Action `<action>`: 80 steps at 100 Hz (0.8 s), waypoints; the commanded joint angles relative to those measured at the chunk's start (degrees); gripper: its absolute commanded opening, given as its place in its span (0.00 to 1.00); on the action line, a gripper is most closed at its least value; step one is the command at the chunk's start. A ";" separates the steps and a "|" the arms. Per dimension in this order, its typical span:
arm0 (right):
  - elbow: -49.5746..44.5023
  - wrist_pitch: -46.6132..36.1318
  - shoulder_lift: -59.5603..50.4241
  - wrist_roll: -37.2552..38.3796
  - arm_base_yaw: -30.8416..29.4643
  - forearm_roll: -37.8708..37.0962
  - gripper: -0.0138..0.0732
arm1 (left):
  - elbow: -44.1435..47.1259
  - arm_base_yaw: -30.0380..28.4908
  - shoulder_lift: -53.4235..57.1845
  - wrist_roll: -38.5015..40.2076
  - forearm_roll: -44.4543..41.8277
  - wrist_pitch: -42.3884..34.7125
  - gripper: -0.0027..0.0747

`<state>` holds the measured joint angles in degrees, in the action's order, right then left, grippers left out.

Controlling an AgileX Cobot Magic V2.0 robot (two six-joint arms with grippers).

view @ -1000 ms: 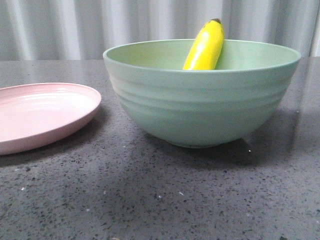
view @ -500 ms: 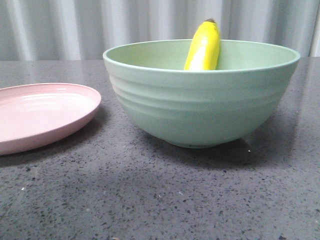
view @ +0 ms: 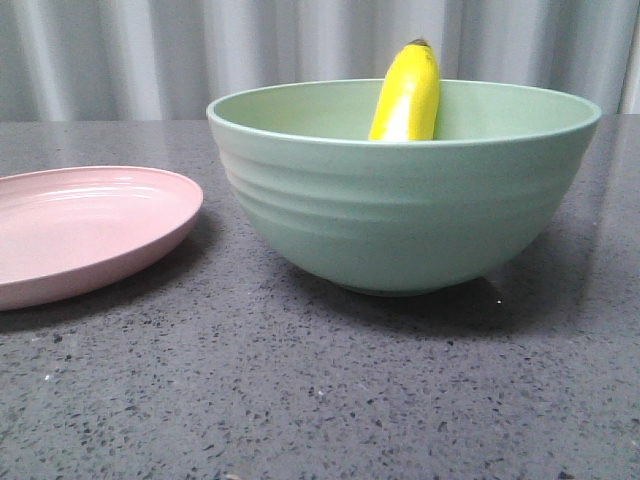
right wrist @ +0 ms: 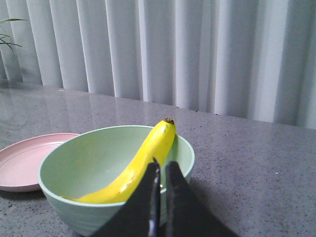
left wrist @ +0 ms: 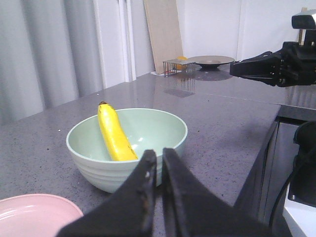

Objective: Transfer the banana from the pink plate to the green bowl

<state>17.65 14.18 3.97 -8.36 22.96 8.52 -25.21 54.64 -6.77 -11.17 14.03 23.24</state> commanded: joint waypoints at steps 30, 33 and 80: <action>-0.41 -5.19 -0.60 -0.66 -0.33 -0.37 0.08 | 9.04 0.41 6.13 -0.21 0.47 -4.84 0.01; -0.41 -5.19 -0.60 -0.66 -0.33 -0.37 0.08 | 9.70 0.41 6.13 -0.21 0.47 -4.84 0.01; -0.41 -5.19 -0.60 -0.66 -0.33 -0.37 0.08 | 21.10 -3.76 6.13 -0.10 -7.17 -20.82 0.01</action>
<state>15.83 13.92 2.79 -8.36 22.96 8.52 -4.26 53.13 0.09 -11.17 10.59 13.83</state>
